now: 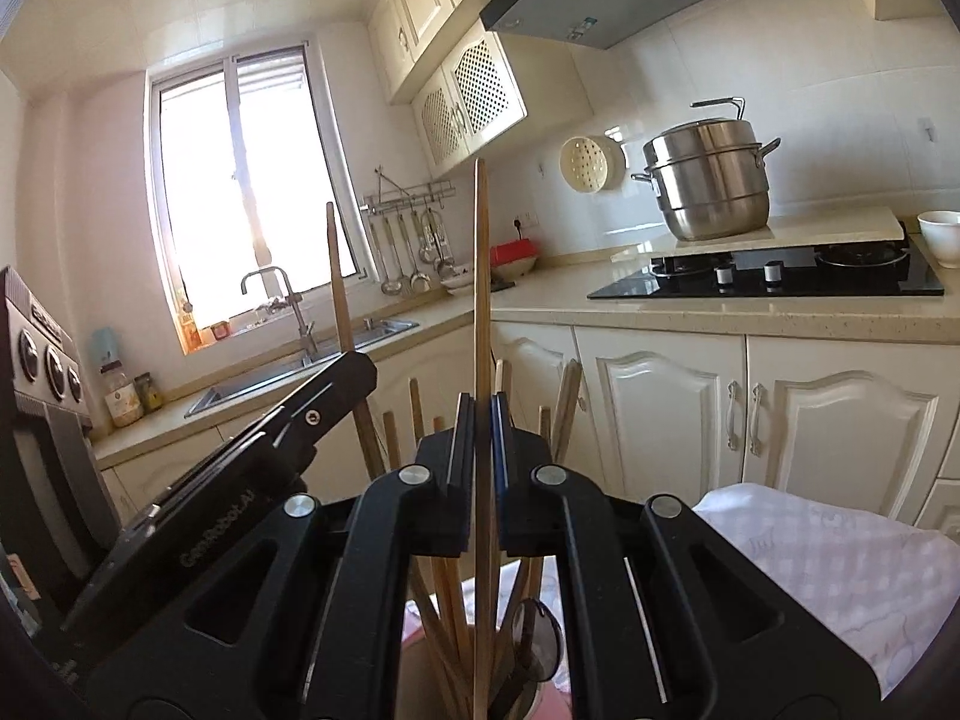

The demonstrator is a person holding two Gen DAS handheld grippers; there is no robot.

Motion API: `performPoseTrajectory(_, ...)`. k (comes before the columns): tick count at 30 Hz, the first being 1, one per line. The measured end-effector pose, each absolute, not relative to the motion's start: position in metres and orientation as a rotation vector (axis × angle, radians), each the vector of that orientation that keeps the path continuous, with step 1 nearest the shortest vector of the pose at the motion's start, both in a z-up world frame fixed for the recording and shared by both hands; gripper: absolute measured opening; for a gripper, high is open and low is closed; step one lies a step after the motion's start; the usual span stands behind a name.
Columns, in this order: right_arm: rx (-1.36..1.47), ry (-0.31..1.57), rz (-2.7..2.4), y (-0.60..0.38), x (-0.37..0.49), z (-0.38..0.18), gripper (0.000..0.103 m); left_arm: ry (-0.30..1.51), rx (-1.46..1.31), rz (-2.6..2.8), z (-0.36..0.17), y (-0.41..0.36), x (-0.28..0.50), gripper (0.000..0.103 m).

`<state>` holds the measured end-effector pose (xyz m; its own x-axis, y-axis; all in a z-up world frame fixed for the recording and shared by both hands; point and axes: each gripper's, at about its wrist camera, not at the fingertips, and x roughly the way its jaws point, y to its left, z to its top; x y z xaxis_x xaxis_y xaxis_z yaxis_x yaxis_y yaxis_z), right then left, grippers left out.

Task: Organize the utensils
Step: 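Carry both chopsticks over the pink cup and open both tools to drop them in, then move both tools back down toward the blue knife and steel spoon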

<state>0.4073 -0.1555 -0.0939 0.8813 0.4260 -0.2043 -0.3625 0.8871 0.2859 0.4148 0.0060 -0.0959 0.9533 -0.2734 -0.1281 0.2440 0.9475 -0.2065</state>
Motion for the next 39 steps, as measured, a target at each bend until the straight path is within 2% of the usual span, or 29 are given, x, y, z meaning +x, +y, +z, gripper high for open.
performPoseTrajectory(1, 0.240, 0.273, 0.416, -0.155, 0.405, -0.094, 0.008, 0.162, -0.189, -0.261, -0.097, 0.007, 0.413, 0.006)
performPoseTrajectory(2, 0.235, 0.273, 0.408, -0.156, 0.401, -0.093, 0.018, 0.170, -0.183, -0.260, -0.097, 0.008, 0.411, 0.011)
performPoseTrajectory(4, 0.244, 0.267, 0.378, -0.163, 0.396, -0.090, 0.030, 0.172, -0.185, -0.245, -0.095, 0.013, 0.404, 0.027)
performPoseTrajectory(6, 0.282, 0.258, 0.343, -0.177, 0.388, -0.087, 0.068, 0.167, -0.216, -0.217, -0.091, 0.026, 0.396, 0.062)
performPoseTrajectory(8, 0.304, 0.245, 0.322, -0.188, 0.380, -0.084, 0.085, 0.169, -0.249, -0.208, -0.085, 0.037, 0.388, 0.086)
performPoseTrajectory(11, 0.315, 0.246, 0.304, -0.203, 0.366, -0.075, 0.097, 0.166, -0.215, -0.169, -0.076, 0.038, 0.373, 0.095)
performPoseTrajectory(13, 0.322, 0.257, 0.295, -0.211, 0.360, -0.071, 0.097, 0.179, -0.184, -0.157, -0.072, 0.034, 0.363, 0.098)
performPoseTrajectory(31, 0.313, 0.391, 0.210, -0.269, 0.290, -0.061, 0.097, 0.305, -0.045, -0.134, -0.057, -0.021, 0.282, 0.099)
performPoseTrajectory(39, 0.313, 0.509, 0.171, -0.289, 0.266, -0.080, 0.097, 0.388, -0.019, -0.149, -0.068, -0.035, 0.261, 0.099)
